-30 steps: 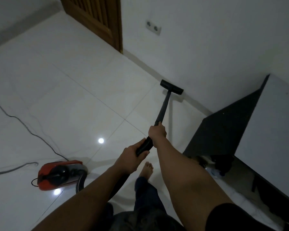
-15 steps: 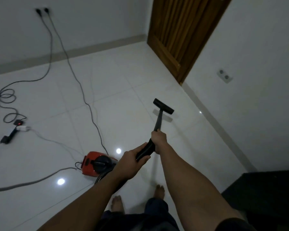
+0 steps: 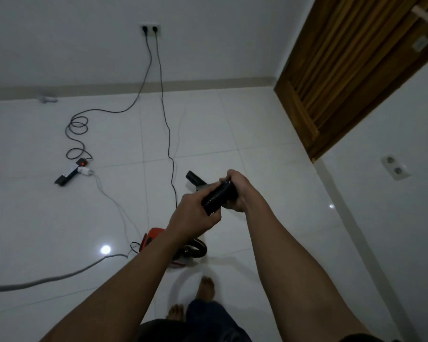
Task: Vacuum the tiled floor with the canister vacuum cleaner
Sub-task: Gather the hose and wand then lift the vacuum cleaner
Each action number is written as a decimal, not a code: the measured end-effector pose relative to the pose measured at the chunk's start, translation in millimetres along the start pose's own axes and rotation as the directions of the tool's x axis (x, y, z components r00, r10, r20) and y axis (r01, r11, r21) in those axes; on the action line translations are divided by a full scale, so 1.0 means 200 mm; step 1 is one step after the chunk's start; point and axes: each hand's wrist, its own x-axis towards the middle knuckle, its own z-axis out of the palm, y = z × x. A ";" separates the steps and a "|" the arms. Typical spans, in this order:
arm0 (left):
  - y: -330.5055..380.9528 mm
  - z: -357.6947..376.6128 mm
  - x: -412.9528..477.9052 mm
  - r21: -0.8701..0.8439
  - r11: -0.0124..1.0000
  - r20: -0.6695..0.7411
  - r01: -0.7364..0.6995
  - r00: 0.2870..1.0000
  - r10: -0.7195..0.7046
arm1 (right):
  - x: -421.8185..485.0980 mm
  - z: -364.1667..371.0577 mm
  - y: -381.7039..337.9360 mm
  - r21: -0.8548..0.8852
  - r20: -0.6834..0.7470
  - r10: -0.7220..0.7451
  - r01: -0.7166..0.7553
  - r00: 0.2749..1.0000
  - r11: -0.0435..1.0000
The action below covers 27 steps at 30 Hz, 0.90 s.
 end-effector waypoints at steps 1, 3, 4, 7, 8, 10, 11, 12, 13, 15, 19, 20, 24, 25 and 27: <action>0.01 -0.03 0.05 0.001 1.000 -0.031 -0.004 1.000 0.004 | 0.03 0.02 -0.04 -0.004 0.028 -0.009 0.009 1.000 1.000; 0.02 -0.08 0.14 0.025 1.000 -0.080 -0.013 0.997 0.015 | 0.07 0.04 -0.08 -0.012 0.055 -0.037 0.037 0.998 0.999; 0.03 -0.11 0.18 0.042 0.999 -0.100 -0.011 0.995 0.015 | 0.09 0.05 -0.10 -0.020 0.063 -0.058 0.060 0.996 0.998; 0.06 -0.17 0.29 0.053 0.999 -0.141 0.002 0.990 0.006 | 0.15 0.07 -0.15 -0.048 0.075 -0.111 0.115 0.991 0.992; 0.06 -0.19 0.32 0.057 0.998 -0.155 0.007 0.988 0.002 | 0.17 0.07 -0.16 -0.061 0.079 -0.119 0.124 0.990 0.990; 0.06 -0.22 0.38 0.078 0.997 -0.185 0.010 0.983 0.004 | 0.21 0.08 -0.18 -0.087 0.096 -0.125 0.133 0.988 0.987; 0.05 -0.24 0.41 0.092 0.996 -0.198 0.010 0.980 0.008 | 0.24 0.08 -0.18 -0.109 0.112 -0.123 0.135 0.986 0.985; 0.05 -0.25 0.43 0.111 0.994 -0.205 0.011 0.979 0.012 | 0.26 0.08 -0.19 -0.140 0.135 -0.124 0.143 0.983 0.980; 0.04 -0.27 0.46 0.130 0.991 -0.210 0.016 0.978 0.012 | 0.29 0.08 -0.19 -0.180 0.167 -0.125 0.155 0.978 0.971; 0.02 -0.29 0.49 0.169 0.985 -0.218 0.022 0.976 0.015 | 0.34 0.08 -0.18 -0.263 0.212 -0.134 0.189 0.968 0.946; -0.04 -0.29 0.51 0.197 0.979 -0.194 0.051 0.981 -0.012 | 0.38 0.11 -0.13 -0.321 0.145 -0.195 0.233 0.970 0.918; -0.05 -0.29 0.51 0.201 0.978 -0.192 0.054 0.981 -0.015 | 0.39 0.12 -0.11 -0.315 0.121 -0.213 0.242 0.969 0.918; -0.09 -0.32 0.52 0.217 0.976 -0.208 0.007 0.977 0.040 | 0.40 0.19 -0.06 -0.306 0.047 -0.324 0.323 0.945 0.896; -0.09 -0.34 0.52 0.218 0.976 -0.210 -0.009 0.976 0.056 | 0.40 0.22 -0.05 -0.306 0.034 -0.350 0.343 0.936 0.888; -0.11 -0.37 0.51 0.240 0.970 -0.210 -0.032 0.974 0.085 | 0.38 0.27 -0.04 -0.312 0.015 -0.393 0.378 0.919 0.872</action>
